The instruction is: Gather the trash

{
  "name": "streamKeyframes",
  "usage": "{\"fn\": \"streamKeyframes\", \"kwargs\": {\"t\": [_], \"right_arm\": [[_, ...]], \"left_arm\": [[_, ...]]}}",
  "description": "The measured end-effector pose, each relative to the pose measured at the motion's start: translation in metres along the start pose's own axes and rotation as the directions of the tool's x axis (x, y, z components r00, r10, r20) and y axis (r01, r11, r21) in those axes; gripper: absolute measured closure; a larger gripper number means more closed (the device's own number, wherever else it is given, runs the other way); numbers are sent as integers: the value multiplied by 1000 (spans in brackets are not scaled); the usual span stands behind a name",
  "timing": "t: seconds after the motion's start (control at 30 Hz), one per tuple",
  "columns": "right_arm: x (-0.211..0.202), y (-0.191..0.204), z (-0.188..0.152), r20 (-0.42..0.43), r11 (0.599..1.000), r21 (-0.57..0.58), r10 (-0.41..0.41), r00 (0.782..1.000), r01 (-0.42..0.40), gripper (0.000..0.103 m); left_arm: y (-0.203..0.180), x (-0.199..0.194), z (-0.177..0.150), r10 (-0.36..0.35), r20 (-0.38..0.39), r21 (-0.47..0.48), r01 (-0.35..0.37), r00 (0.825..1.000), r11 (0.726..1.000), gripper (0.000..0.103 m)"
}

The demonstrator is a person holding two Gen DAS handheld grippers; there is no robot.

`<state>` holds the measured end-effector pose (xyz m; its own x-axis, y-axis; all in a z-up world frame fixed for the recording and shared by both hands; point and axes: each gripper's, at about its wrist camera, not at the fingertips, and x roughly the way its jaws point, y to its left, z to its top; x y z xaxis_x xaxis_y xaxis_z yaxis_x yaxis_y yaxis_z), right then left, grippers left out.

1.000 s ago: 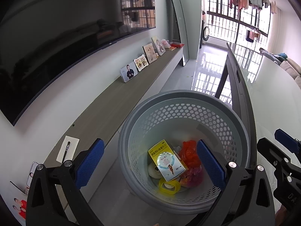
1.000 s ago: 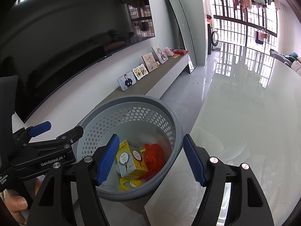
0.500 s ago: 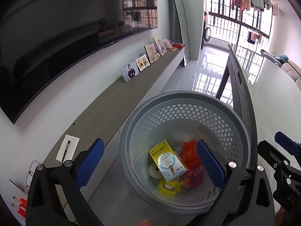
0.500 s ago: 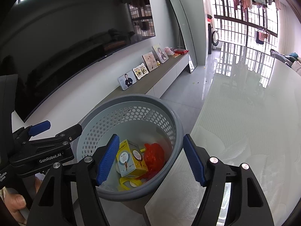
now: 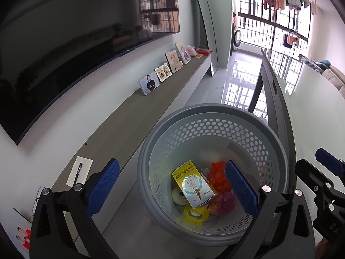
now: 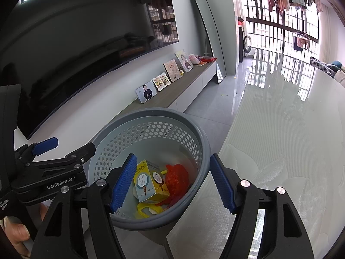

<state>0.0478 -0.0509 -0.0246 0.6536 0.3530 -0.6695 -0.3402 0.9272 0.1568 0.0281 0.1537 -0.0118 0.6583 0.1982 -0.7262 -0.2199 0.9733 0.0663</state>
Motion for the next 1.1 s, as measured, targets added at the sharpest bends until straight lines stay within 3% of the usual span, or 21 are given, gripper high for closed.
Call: {"fn": "streamKeyframes", "kwargs": {"t": [1.1], "right_arm": [[3, 3, -3, -8, 1000, -2, -10, 1000, 10, 36]], "left_arm": [[-2, 10, -3, -5, -16, 9, 5, 1000, 1000, 7]]}}
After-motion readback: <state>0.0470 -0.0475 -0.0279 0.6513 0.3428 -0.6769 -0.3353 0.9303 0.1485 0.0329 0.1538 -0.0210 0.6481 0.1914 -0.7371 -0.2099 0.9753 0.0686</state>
